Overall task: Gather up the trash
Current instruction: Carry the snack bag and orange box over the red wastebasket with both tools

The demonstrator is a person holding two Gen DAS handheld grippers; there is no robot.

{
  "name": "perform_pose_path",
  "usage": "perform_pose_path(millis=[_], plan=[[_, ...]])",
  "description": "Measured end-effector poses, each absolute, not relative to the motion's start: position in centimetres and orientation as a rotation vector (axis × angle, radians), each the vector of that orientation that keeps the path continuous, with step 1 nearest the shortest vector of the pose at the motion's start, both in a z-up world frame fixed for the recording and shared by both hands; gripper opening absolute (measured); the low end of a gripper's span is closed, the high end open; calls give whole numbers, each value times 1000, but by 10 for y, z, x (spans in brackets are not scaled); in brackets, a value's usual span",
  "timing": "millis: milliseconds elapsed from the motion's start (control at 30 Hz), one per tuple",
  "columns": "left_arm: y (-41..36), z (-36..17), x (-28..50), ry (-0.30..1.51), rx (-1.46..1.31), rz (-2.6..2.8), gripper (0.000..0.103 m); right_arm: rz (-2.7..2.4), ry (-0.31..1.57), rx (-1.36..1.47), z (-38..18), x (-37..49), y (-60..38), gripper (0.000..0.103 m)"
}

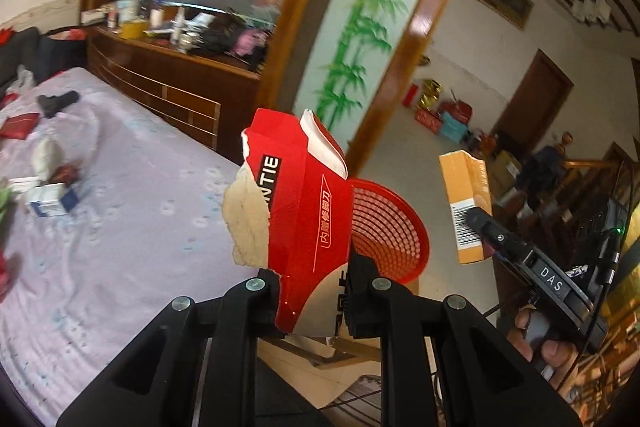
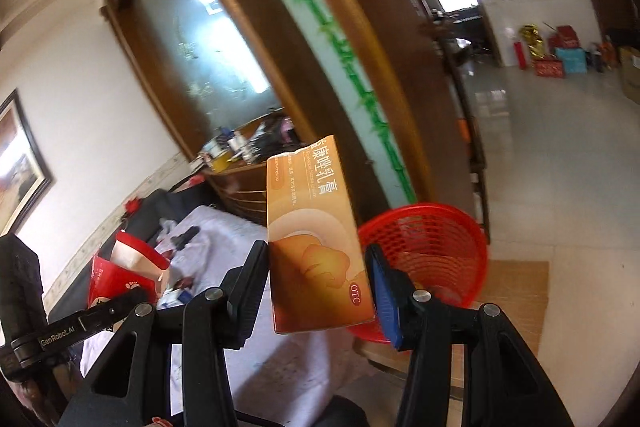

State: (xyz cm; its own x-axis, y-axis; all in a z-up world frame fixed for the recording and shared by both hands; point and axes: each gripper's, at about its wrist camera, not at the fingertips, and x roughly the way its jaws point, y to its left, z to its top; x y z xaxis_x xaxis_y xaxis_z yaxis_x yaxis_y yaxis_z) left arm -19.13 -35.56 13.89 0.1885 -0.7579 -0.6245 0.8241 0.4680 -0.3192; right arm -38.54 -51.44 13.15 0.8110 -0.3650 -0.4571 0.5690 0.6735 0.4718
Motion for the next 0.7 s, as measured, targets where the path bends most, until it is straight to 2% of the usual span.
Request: perform_pose_path(millis=[333, 700], plan=[[-420, 123, -197, 852, 125, -1197, 18, -616, 349, 682, 116, -405, -539, 53], [-480, 78, -188, 924, 189, -1234, 18, -634, 381, 745, 99, -401, -566, 53]])
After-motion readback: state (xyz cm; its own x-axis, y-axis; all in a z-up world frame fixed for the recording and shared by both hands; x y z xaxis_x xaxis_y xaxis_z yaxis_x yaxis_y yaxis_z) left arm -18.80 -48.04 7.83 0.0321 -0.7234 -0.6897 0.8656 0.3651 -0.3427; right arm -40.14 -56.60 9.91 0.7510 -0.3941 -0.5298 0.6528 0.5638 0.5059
